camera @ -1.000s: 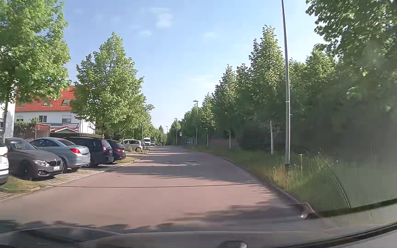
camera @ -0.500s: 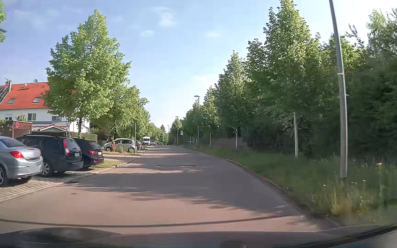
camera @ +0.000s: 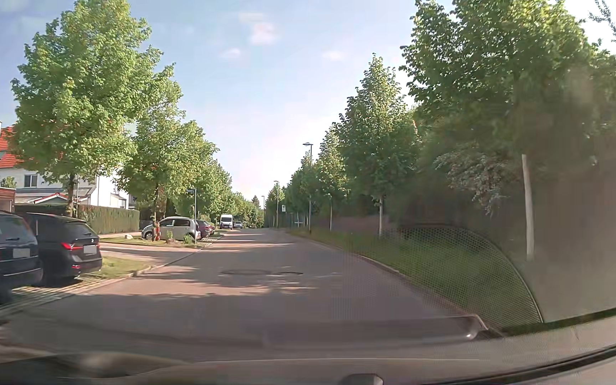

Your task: Follow the waypoints while adhering to traffic rules and regulations

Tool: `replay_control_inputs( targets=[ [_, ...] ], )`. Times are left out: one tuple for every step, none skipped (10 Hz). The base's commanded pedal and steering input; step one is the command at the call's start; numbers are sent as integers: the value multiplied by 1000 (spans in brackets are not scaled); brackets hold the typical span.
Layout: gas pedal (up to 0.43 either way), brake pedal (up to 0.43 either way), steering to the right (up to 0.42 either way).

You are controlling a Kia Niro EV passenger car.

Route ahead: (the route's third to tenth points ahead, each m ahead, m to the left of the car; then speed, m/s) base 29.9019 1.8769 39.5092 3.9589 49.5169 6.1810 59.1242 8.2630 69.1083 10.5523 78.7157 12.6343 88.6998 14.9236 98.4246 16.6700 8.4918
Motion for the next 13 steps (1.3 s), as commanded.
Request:
replay_control_inputs(
  targets=[
    [228,0,-14],
    [228,0,-15],
    [228,0,-14],
    [228,0,-14],
    [220,0,-14],
    [197,0,-16],
    [177,0,-19],
    [150,0,-24],
    [138,0,-28],
    [130,0,-33],
    [118,0,-35],
    [110,0,-35],
    [79,0,-35]
  ],
)
